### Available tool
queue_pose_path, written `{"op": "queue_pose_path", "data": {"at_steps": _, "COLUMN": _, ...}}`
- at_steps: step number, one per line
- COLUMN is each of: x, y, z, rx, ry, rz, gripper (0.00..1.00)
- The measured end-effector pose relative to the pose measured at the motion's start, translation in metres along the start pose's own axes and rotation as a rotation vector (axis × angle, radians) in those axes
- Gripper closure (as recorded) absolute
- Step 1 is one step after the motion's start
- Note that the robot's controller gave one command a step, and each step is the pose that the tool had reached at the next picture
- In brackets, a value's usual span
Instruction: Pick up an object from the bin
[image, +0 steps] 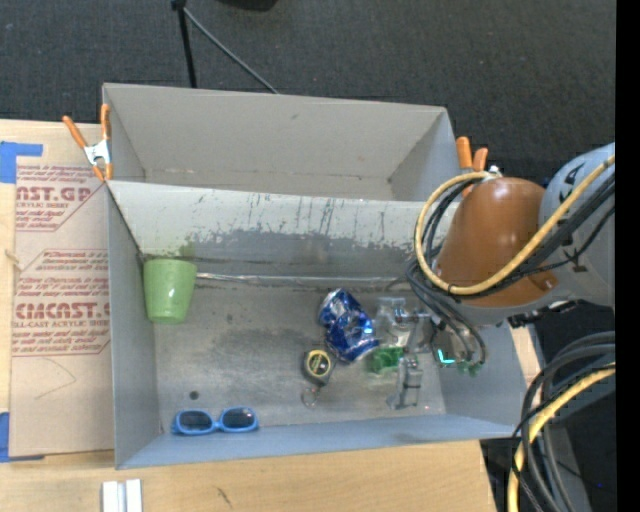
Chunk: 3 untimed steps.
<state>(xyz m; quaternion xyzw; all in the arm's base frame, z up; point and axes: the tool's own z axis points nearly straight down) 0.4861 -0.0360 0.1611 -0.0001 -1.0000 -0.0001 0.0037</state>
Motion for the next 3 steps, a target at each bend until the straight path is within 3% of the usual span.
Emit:
{"op": "queue_pose_path", "data": {"at_steps": 1, "x": -0.047, "y": 0.009, "z": 0.085, "rx": 0.000, "ry": -0.013, "rz": 0.040, "gripper": 0.00}}
{"op": "queue_pose_path", "data": {"at_steps": 2, "x": -0.046, "y": 0.008, "z": 0.079, "rx": 0.002, "ry": -0.013, "rz": 0.039, "gripper": 1.00}}
{"op": "queue_pose_path", "data": {"at_steps": 3, "x": -0.046, "y": 0.017, "z": -0.040, "rx": -0.001, "ry": -0.017, "rz": 0.034, "gripper": 1.00}}
